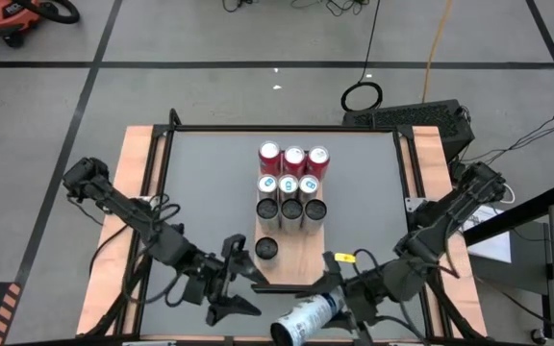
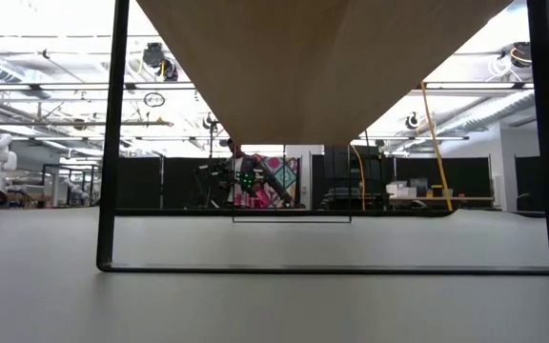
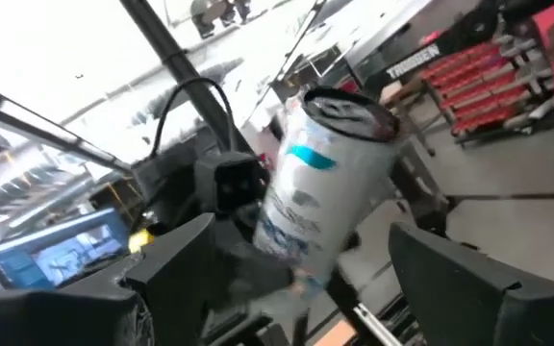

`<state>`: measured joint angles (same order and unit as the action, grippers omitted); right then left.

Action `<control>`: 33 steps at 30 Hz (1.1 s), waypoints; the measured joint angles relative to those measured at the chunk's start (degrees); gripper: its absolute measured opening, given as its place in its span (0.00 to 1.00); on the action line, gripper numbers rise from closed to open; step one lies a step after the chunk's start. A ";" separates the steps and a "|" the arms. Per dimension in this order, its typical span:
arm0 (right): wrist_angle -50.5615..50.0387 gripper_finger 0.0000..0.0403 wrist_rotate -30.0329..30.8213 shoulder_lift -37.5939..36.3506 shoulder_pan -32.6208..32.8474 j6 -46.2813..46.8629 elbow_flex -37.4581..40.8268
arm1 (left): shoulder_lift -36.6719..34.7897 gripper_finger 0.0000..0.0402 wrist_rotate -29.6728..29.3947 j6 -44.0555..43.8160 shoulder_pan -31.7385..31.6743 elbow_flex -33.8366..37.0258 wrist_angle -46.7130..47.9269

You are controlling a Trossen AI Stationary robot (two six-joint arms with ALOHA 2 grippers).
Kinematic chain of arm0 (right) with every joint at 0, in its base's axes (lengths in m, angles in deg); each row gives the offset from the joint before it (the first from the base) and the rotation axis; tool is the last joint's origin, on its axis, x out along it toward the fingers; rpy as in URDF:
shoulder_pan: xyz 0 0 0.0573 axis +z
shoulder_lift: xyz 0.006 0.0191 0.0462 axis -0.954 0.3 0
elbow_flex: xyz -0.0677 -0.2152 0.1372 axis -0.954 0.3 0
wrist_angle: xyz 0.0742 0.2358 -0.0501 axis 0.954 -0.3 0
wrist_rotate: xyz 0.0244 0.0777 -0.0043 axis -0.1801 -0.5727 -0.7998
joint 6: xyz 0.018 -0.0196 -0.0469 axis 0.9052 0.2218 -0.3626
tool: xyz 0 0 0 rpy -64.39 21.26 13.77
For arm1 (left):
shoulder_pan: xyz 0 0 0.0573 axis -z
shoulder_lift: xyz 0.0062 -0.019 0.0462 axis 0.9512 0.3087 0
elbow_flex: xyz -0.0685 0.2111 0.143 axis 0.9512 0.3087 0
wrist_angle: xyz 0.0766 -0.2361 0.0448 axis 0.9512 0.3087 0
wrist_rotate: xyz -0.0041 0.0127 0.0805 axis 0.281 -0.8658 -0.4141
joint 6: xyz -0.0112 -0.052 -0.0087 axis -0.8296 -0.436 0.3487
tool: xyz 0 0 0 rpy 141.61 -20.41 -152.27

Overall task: Place canned beverage on shelf
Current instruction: Put the top white soda can on the shelf aligned with the other white soda can

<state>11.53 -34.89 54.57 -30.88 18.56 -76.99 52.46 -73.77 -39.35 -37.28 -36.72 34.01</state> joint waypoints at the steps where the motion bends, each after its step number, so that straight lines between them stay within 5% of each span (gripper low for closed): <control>1: 1.78 0.53 -0.55 -0.02 -0.34 -0.58 1.27 | 0.46 0.76 -0.21 0.28 -0.02 0.00 -0.69; 7: 13.43 0.53 -1.98 -0.13 -2.83 -2.57 8.46 | 2.52 0.76 -0.17 -0.62 -0.08 0.00 -1.90; 16: 31.93 0.53 -13.28 -0.11 -7.51 -6.42 17.49 | 5.38 0.76 -0.05 -0.65 -0.15 0.00 -6.96; 23: 33.45 0.53 -18.10 0.03 -10.61 -2.94 19.54 | 6.90 0.78 -2.55 -3.29 -2.78 0.00 -9.26; 33: 35.46 0.53 -17.93 0.04 -12.77 -2.80 19.69 | 9.22 0.96 1.98 -1.46 -5.24 0.00 -11.68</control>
<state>46.99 -52.81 54.61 -43.64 15.76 -57.30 61.68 -71.79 -40.80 -42.52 -36.72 22.33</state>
